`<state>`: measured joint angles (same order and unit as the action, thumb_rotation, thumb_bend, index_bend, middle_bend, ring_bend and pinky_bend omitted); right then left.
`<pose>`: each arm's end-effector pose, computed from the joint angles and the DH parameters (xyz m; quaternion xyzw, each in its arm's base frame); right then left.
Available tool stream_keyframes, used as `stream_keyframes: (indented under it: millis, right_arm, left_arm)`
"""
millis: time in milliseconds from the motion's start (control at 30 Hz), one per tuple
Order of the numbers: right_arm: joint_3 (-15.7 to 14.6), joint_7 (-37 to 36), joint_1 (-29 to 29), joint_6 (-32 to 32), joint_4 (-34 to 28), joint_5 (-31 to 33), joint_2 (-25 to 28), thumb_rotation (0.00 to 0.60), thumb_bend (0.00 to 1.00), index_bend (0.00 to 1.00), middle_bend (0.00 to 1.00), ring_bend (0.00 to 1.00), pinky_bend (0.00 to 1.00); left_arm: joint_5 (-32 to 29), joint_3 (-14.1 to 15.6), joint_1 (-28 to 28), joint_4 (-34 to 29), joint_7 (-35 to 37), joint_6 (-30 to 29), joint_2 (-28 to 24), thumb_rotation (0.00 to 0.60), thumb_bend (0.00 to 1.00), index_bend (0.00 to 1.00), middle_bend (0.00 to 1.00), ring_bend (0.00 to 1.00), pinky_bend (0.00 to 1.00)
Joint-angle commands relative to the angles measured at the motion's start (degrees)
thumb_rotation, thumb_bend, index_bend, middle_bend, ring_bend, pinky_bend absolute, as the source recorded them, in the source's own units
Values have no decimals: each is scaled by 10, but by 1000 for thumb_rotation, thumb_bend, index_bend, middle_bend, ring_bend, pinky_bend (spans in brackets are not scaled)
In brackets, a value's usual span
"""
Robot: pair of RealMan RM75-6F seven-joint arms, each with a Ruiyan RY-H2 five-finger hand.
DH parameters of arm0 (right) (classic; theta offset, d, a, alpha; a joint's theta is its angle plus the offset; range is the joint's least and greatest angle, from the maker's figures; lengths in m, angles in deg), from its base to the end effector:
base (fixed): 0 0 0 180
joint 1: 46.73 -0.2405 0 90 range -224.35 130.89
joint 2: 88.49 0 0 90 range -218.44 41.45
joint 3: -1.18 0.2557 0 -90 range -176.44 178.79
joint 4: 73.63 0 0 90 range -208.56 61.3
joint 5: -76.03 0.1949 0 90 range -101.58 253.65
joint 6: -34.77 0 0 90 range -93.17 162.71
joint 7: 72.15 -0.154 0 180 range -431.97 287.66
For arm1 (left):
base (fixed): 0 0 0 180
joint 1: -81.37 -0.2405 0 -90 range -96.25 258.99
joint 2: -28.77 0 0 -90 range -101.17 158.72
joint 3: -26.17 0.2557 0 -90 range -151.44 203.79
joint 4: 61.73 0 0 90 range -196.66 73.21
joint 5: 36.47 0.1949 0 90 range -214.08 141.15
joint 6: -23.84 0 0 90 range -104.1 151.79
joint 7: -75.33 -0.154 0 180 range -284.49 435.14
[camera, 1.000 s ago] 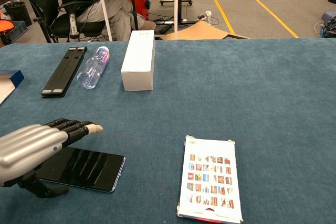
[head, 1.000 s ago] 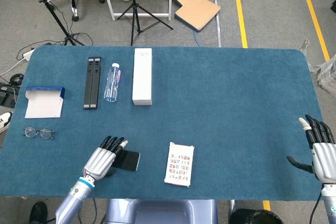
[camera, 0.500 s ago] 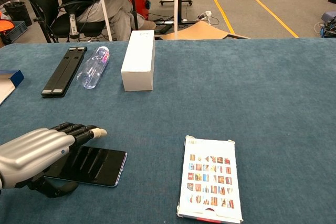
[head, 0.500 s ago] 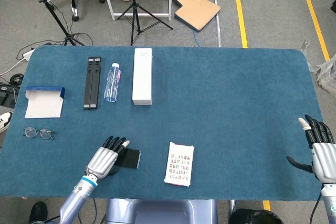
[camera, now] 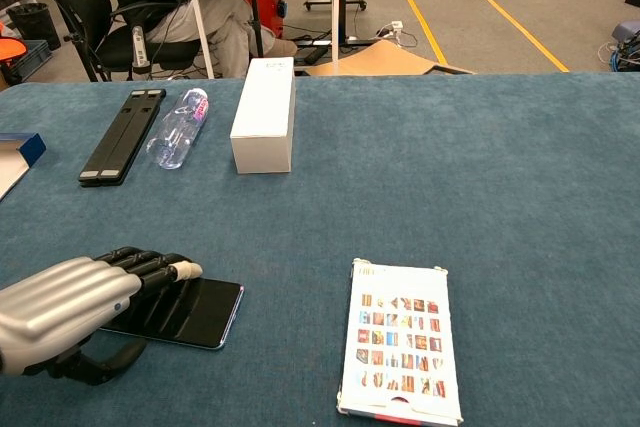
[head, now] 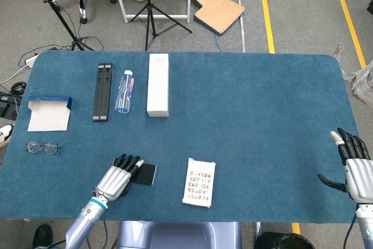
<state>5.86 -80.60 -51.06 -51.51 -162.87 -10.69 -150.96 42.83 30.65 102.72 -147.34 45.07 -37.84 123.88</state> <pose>-0.3118 -0.1937 0.1941 0.5716 -0.3900 0.4258 0.5829 -0.2159 0.2047 -0.0601 -0.8002 -0.3618 -0.2763 0.3905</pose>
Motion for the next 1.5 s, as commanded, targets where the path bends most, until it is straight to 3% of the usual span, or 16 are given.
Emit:
stream_keyframes:
  millis: [33, 233, 433, 533, 700, 1000, 1100, 1233, 1333, 1400, 1500]
  right_arm:
    - [0, -2, 0, 0, 0, 0, 0, 600, 0, 14, 0, 0, 0]
    - [0, -4, 0, 2, 0, 0, 1, 600, 0, 17, 0, 0, 0]
    - [-1, -4, -1, 3, -1, 1, 0, 600, 0, 18, 0, 0, 0]
    - [-2, -3, -2, 6, -2, 0, -1, 600, 0, 19, 0, 0, 0]
    - [-2, -3, -4, 9, -2, -1, -1, 600, 0, 21, 0, 0, 0]
    - [-2, -5, -6, 13, 1, 2, -3, 600, 0, 23, 0, 0, 0]
    - [-2, -6, -6, 15, 2, 3, -4, 600, 0, 23, 0, 0, 0]
    - [-2, -6, -7, 18, 4, 5, -5, 600, 0, 24, 0, 0, 0]
    - [-2, -8, -7, 20, 5, 7, -5, 600, 0, 24, 0, 0, 0]
    - [-1, -11, -7, 19, 5, 8, -4, 600, 0, 24, 0, 0, 0]
    - [-2, -14, -6, 18, 5, 6, -3, 600, 0, 24, 0, 0, 0]
  left_arm:
    - [12, 9, -3, -1, 6, -8, -9, 600, 656, 121, 76, 107, 107]
    - [27, 28, -4, -35, -4, -10, -56, 600, 815, 165, 118, 153, 156]
    - [15, 30, 5, -87, 16, 13, -104, 600, 893, 185, 150, 187, 197]
    - [-15, 18, 18, -126, 29, 39, -130, 600, 915, 207, 164, 200, 209]
    - [-122, -27, 60, -185, 39, 101, -161, 600, 916, 213, 168, 208, 234]
    - [-238, -81, 117, -163, -2, 108, -129, 600, 914, 213, 145, 165, 232]
    - [-250, -93, 133, -136, -17, 93, -104, 600, 890, 188, 75, 68, 140]
    - [-232, -99, 142, -96, -16, 74, -76, 600, 750, 34, 0, 0, 7]
    - [-194, -105, 138, -68, 17, 52, -57, 600, 718, 0, 0, 0, 0]
    - [-105, -98, 117, -49, 80, 2, -60, 600, 705, 0, 0, 0, 0]
    - [-21, -88, 95, -28, 140, -61, -78, 600, 580, 0, 0, 0, 0]
